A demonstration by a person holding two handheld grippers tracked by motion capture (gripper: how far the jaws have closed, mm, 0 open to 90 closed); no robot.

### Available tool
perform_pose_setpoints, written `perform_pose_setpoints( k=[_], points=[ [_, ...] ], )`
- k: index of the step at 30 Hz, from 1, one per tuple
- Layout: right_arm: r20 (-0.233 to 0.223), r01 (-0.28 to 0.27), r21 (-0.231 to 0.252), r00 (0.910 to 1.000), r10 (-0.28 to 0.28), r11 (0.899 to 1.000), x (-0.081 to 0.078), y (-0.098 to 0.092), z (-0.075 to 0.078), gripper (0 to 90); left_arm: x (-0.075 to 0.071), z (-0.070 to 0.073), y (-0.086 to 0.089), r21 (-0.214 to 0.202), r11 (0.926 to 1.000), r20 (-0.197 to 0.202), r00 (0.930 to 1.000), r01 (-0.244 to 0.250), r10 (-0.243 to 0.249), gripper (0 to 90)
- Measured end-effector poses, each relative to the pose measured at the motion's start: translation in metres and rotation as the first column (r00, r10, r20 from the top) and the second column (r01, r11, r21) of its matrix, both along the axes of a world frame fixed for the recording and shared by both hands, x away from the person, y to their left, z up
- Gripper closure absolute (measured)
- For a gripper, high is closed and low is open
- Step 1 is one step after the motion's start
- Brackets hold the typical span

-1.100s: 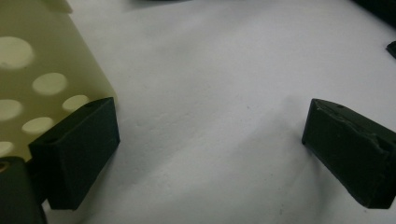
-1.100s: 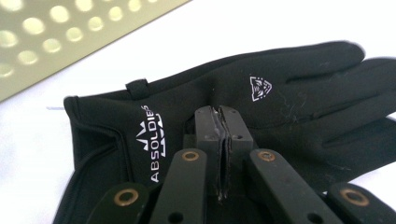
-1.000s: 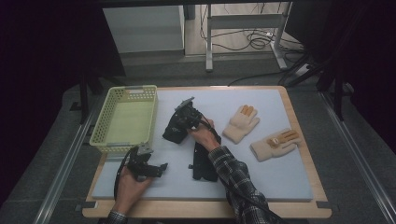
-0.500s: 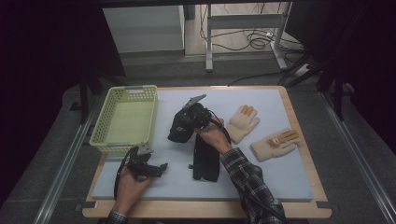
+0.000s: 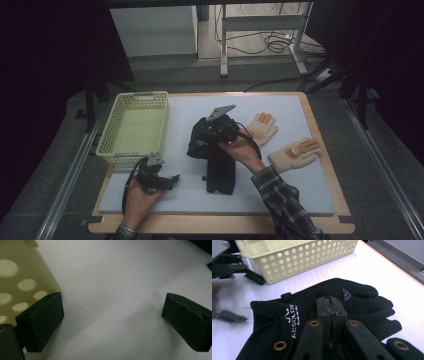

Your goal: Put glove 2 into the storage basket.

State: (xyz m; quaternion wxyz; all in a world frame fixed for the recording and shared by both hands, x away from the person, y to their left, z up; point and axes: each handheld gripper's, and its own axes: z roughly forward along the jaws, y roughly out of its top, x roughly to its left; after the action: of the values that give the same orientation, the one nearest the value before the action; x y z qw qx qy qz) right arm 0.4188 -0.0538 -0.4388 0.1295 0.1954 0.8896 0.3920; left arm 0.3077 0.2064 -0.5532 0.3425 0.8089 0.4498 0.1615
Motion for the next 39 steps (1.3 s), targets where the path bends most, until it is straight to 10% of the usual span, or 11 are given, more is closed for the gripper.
perform_pose_setpoints(
  k=[15,26,39],
  points=[
    [0.032,-0.029,-0.029,0.999,0.03,0.999,-0.062,-0.046,-0.008,87.2,0.0,0.0,0.0,-0.004,1.0,0.001,1.0,-0.003,0.003,3.9],
    [-0.009,-0.043,-0.049,0.9991,0.043,0.998,-0.067,-0.055,-0.05,87.1,0.0,0.0,0.0,-0.001,1.0,-0.002,1.0,-0.005,0.005,3.9],
    [-0.022,-0.078,-0.052,0.9968,0.077,0.996,-0.067,-0.056,-0.059,85.9,0.0,0.0,0.0,0.0,1.0,-0.002,1.0,-0.005,0.005,3.9]
  ],
)
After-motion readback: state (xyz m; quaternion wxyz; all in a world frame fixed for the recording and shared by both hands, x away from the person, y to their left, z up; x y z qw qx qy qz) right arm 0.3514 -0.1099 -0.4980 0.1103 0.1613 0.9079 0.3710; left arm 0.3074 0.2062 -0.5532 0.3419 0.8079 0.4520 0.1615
